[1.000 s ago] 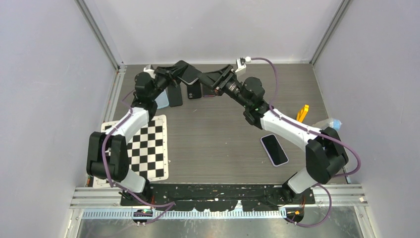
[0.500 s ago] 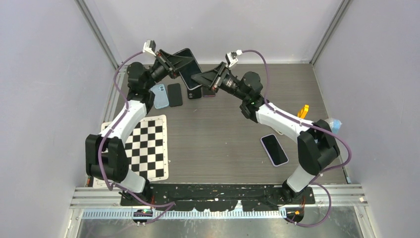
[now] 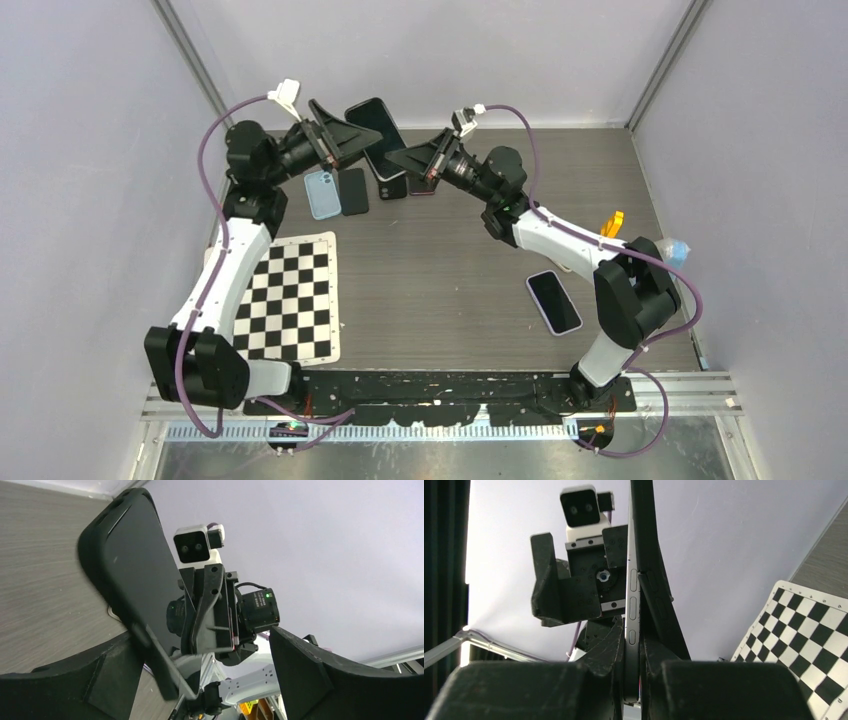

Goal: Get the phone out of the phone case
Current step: Remove the phone case from the phone.

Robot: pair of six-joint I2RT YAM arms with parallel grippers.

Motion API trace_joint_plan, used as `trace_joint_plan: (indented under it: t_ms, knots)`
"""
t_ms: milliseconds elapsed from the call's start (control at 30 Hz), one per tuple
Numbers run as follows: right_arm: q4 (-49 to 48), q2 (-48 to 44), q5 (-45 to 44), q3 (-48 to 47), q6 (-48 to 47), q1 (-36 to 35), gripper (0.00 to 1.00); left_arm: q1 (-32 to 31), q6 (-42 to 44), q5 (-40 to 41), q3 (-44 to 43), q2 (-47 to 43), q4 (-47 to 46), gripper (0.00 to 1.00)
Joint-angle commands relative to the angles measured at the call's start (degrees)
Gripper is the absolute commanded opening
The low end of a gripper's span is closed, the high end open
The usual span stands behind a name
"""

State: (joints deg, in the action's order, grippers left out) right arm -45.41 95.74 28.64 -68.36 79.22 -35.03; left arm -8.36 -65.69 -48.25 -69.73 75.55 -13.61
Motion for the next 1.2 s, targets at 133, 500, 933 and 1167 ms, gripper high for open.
trace_joint_plan:
  t_ms: [133, 500, 933, 1167]
  knots:
    - [-13.9, -1.3, -5.8, -1.5, 9.7, 2.1, 0.01, 3.5, 1.5, -7.1, -0.3, -3.3, -0.6, 0.97]
    - [-16.8, -0.8, -6.1, -1.2, 12.4, 2.3, 0.01, 1.1, -3.1, 2.6, 7.4, -7.1, -2.1, 0.78]
    - [-17.0, -0.6, -6.1, -0.6, 13.7, 2.0, 0.01, -1.8, -2.6, 2.4, 5.5, -4.5, -1.8, 0.76]
    - [-17.2, -0.6, -5.9, -0.4, 13.8, 1.6, 0.01, -2.1, -3.6, 3.6, 4.9, -3.1, -0.5, 0.6]
